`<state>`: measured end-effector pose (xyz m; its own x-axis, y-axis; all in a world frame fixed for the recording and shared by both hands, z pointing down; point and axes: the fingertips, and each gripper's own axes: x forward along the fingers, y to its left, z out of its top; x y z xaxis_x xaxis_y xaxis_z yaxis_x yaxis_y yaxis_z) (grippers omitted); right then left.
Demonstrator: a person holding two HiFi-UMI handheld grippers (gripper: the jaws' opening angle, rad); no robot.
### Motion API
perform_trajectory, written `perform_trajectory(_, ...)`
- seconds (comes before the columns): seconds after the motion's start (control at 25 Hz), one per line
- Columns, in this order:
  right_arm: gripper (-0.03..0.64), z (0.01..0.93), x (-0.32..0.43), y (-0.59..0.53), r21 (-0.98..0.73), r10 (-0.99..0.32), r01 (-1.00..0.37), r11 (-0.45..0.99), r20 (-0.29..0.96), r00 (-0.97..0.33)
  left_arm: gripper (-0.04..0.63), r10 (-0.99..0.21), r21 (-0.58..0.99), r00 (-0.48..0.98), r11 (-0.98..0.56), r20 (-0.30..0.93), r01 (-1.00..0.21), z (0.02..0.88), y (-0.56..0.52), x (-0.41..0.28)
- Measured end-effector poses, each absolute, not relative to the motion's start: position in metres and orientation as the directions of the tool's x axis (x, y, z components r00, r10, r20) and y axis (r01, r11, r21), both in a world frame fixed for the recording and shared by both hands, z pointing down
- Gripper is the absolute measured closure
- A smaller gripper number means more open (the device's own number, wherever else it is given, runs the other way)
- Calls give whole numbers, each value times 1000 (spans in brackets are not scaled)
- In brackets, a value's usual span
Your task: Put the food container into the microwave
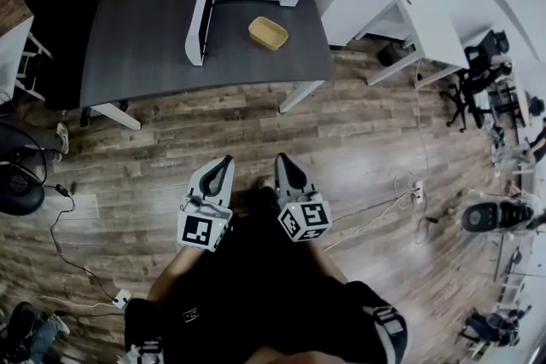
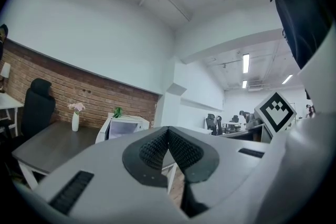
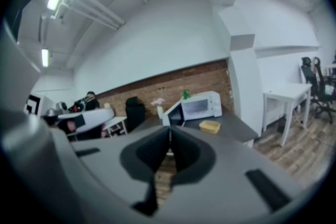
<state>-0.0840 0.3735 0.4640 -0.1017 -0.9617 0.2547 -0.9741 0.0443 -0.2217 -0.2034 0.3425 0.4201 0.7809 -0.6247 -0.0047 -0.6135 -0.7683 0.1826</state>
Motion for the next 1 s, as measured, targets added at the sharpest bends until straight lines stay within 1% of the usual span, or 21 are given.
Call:
perform_trajectory(0.24, 583, 473, -81, 354, -226, -957, -973, 41, 271, -104, 560, -636, 210, 771, -751, 24, -626, 433, 324, -205)
perform_trajectory(0.52, 583, 484, -50, 308, -232, -954, -971, 61, 273, -125, 560, -655, 205, 754, -734, 34, -647, 439, 282, -177)
perform_trajectory(0.72, 583, 486, -15, 261, -243, -953, -967, 76, 269, -143, 560, -663, 201, 747, -726, 46, -657, 442, 239, -141)
perform_trajectory(1.0, 583, 490, 43, 190, -256, -946, -960, 110, 271, -180, 560, -674, 197, 736, -715, 58, -670, 442, 179, -74)
